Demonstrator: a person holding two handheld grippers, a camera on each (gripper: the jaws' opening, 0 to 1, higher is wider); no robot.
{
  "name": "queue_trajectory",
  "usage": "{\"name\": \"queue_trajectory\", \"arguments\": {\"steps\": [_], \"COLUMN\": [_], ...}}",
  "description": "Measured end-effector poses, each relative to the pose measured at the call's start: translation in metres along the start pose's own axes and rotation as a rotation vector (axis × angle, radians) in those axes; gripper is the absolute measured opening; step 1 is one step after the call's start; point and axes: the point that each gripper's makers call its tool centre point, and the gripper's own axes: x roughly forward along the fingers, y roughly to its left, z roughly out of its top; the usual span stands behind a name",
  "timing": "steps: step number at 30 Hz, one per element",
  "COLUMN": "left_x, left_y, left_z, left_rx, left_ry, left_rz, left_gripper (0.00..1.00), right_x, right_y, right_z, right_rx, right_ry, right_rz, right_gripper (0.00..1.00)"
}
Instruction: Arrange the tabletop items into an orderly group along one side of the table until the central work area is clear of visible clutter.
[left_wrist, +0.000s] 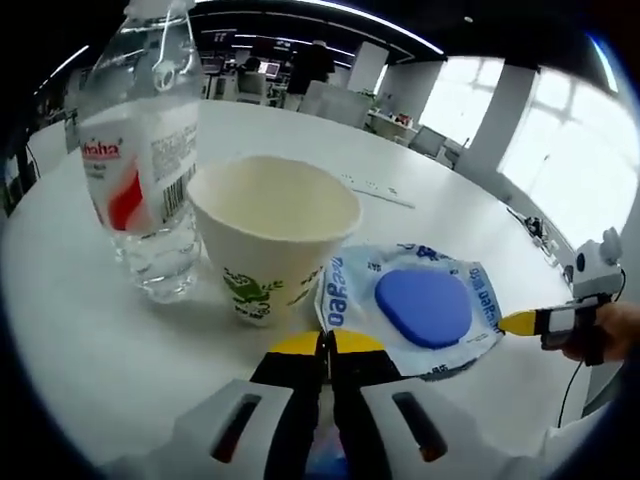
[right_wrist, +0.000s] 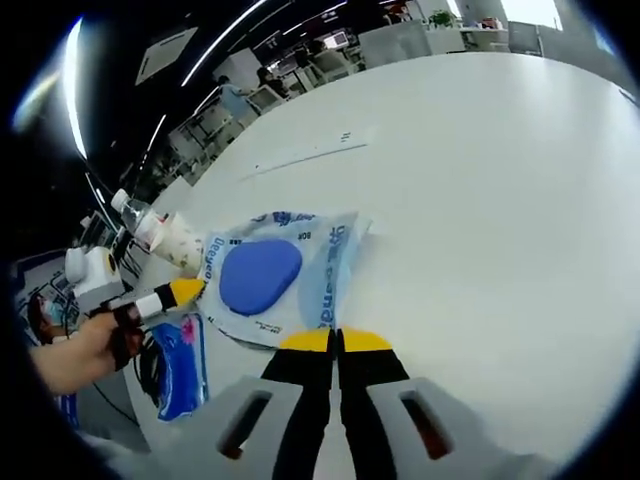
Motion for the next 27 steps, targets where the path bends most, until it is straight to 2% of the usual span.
{"name": "queue_trajectory", "arguments": {"steps": [1, 2, 4, 5, 6, 8, 10, 13, 15, 21, 27], "left_x": [-0.001, -0.003, -0.005, -0.008, -0.011, -0.014, -0.020, -0.031, -0.040, -0.067, -0.092], "left_y": [-0.001, -0.003, -0.004, -0.005, -0.005, -0.004, -0.006, -0.008, -0.010, -0.015, -0.014], "left_z": [0.001, 0.004, 0.008, 0.013, 0.016, 0.019, 0.024, 0.028, 0.029, 0.023, 0.019], "left_rx": [0.010, 0.085, 0.118, 0.118, 0.110, 0.094, 0.064, 0.063, 0.040, 0.017, 0.017], "left_ry": [0.001, -0.015, -0.033, -0.054, -0.064, -0.070, -0.091, -0.114, -0.126, -0.150, -0.169], "left_rz": [-0.004, -0.021, -0.014, -0.013, -0.008, -0.006, -0.019, -0.019, -0.026, -0.029, -0.022], "left_gripper": [0.00, 0.00, 0.01, 0.02, 0.02, 0.04, 0.07, 0.10, 0.15, 0.32, 0.38], "right_x": [-0.001, -0.003, -0.005, -0.008, -0.009, -0.011, -0.016, -0.027, -0.036, -0.058, -0.075], "right_y": [0.001, 0.002, 0.007, 0.009, 0.010, 0.011, 0.014, 0.022, 0.025, 0.031, 0.038], "right_z": [0.002, 0.003, 0.006, 0.011, 0.012, 0.013, 0.019, 0.023, 0.021, 0.000, -0.009], "right_rx": [-0.009, -0.020, -0.040, -0.083, -0.091, -0.089, -0.079, -0.082, -0.074, -0.048, -0.025], "right_ry": [-0.014, -0.026, -0.044, -0.062, -0.064, -0.062, -0.101, -0.153, -0.169, -0.173, -0.188], "right_rz": [-0.002, -0.005, 0.002, -0.004, -0.004, -0.003, 0.005, 0.025, 0.033, 0.051, 0.064], "right_gripper": [0.00, 0.00, 0.03, 0.05, 0.07, 0.14, 0.20, 0.28, 0.33, 0.40, 0.43]}}
